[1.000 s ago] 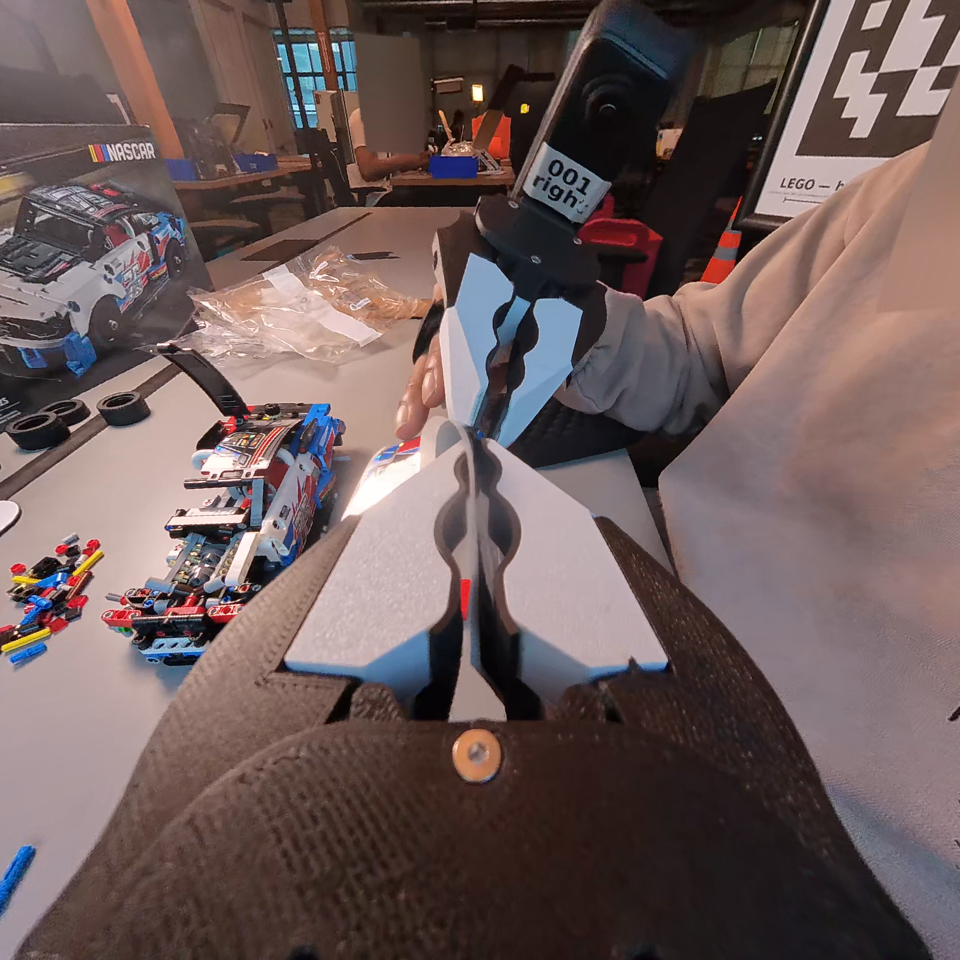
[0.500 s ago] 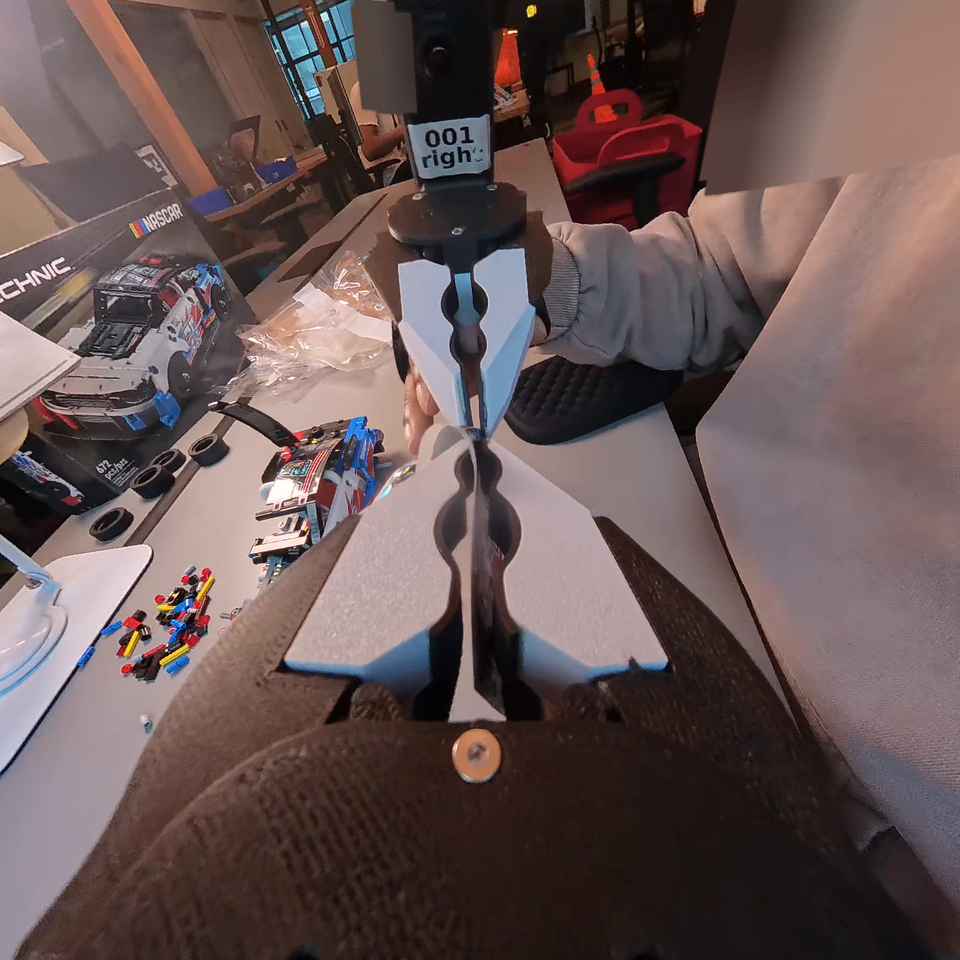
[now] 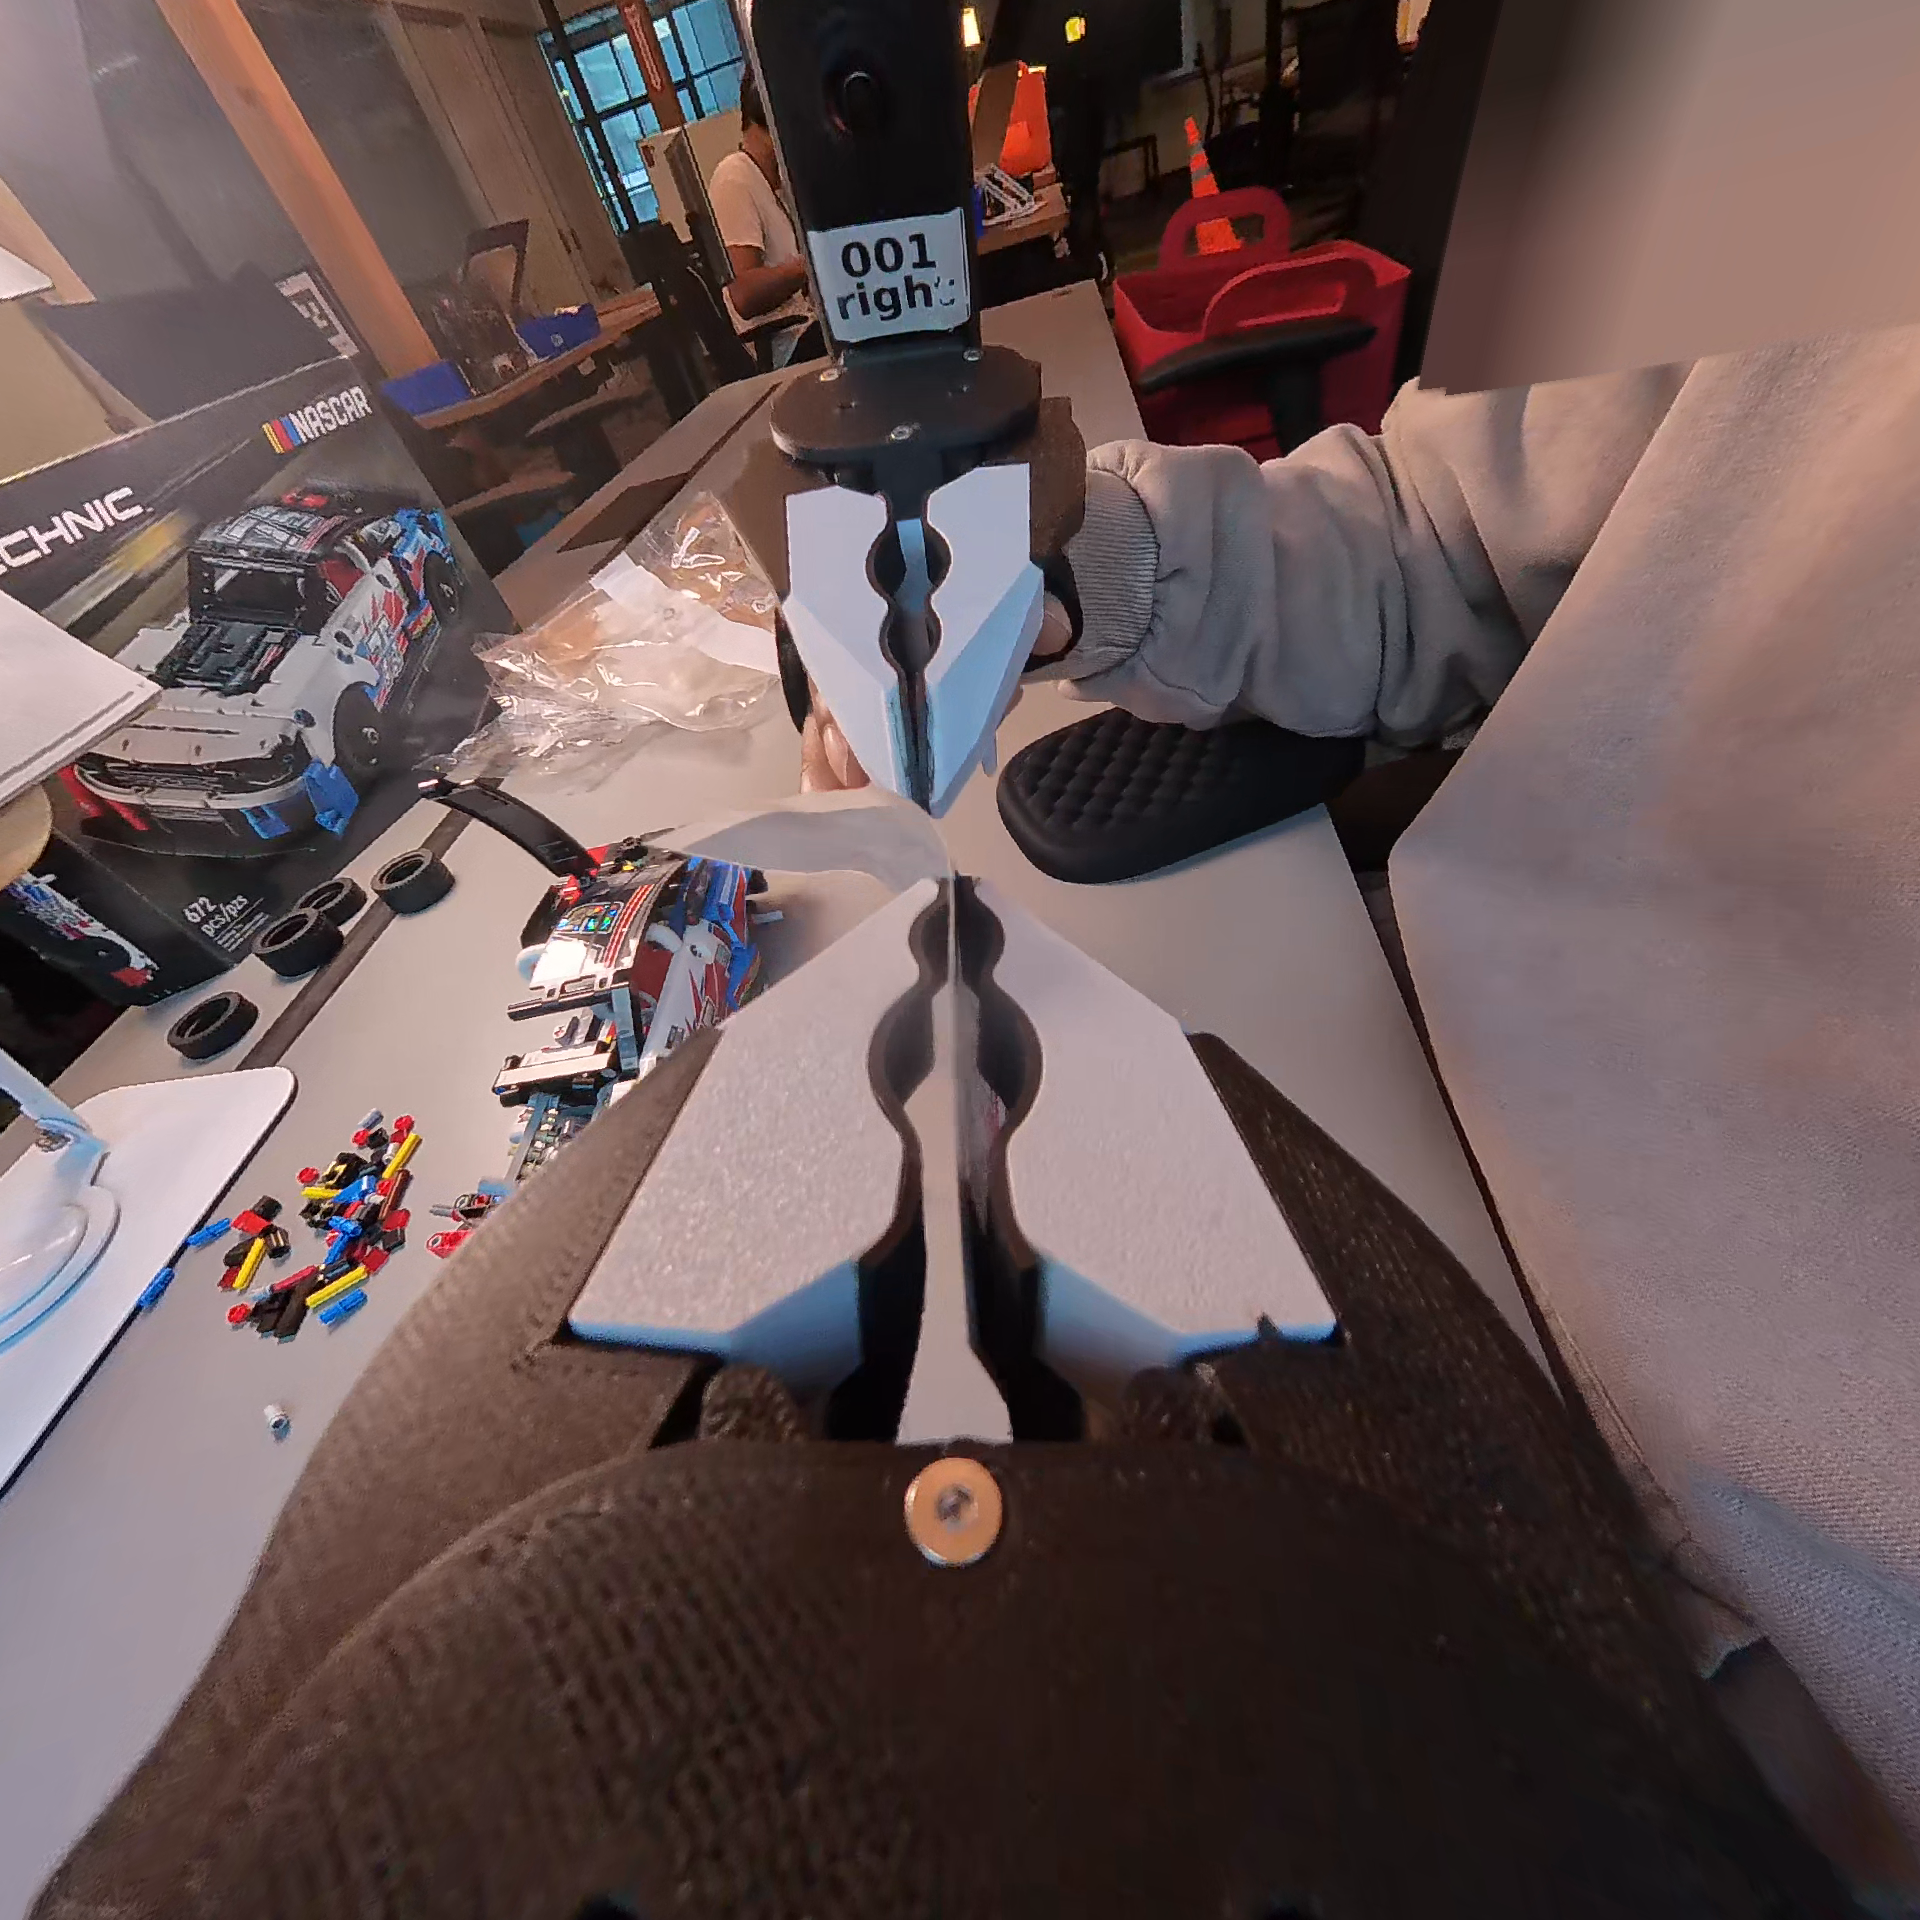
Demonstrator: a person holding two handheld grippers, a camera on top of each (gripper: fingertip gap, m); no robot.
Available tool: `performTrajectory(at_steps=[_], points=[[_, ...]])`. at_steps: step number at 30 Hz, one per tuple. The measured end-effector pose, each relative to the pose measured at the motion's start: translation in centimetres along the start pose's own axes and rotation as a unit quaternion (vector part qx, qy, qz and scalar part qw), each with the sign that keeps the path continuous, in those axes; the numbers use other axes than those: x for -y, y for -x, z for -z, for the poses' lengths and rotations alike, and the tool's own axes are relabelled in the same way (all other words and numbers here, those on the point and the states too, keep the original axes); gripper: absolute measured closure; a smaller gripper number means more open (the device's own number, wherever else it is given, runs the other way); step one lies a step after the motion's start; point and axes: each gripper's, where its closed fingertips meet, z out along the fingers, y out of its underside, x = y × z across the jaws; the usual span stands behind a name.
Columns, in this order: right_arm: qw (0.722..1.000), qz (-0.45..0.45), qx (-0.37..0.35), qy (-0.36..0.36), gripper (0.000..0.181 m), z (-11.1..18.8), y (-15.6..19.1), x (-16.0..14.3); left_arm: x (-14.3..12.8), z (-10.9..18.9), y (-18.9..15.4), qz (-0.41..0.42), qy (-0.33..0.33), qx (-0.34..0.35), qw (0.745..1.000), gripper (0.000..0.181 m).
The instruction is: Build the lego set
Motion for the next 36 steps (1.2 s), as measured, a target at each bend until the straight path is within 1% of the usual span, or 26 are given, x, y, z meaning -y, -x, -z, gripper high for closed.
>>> performTrajectory(at_steps=[4,8,10,15,19,23,25,29,31,34,36], points=[[1.000,-0.008,-0.015,-0.024,0.181,0.8,-0.6,0.8,0.2,0.3,0.5,0.037,-0.021,-0.001,0.999,0.181],[0.997,-0.023,-0.031,-0.071,0.181,2.0,-1.5,2.2,0.7,1.1,2.0,0.119,-0.059,-0.004,0.991,0.181],[0.993,-0.039,-0.042,-0.100,0.181,3.0,-2.3,2.9,0.7,1.7,3.1,0.155,-0.073,-0.001,0.985,0.181],[0.979,-0.075,-0.094,-0.162,0.181,6.5,-4.7,3.6,-0.4,3.1,6.4,0.217,-0.069,0.027,0.973,0.181],[0.971,-0.094,-0.140,-0.169,0.181,9.3,-6.2,2.0,-1.4,4.1,10.5,0.238,-0.046,0.065,0.968,0.181],[0.966,-0.110,-0.173,-0.154,0.181,11.1,-7.2,-0.6,-2.2,4.3,15.3,0.250,-0.018,0.073,0.965,0.181],[0.964,-0.117,-0.183,-0.151,0.181,11.6,-7.4,-1.7,-2.4,4.2,18.0,0.250,-0.010,0.078,0.965,0.181],[0.960,-0.127,-0.195,-0.152,0.181,12.3,-7.8,-3.1,-3.2,3.5,22.9,0.267,0.013,0.066,0.961,0.181],[0.960,-0.129,-0.198,-0.149,0.181,12.5,-7.9,-3.7,-3.8,3.1,25.5,0.275,0.023,0.075,0.958,0.181],[0.960,-0.131,-0.200,-0.147,0.181,13.0,-8.1,-4.2,-4.7,2.4,28.9,0.287,0.022,0.081,0.954,0.181],[0.959,-0.135,-0.202,-0.146,0.181,13.3,-8.2,-4.6,-5.9,1.9,31.2,0.310,0.018,0.091,0.946,0.181]])
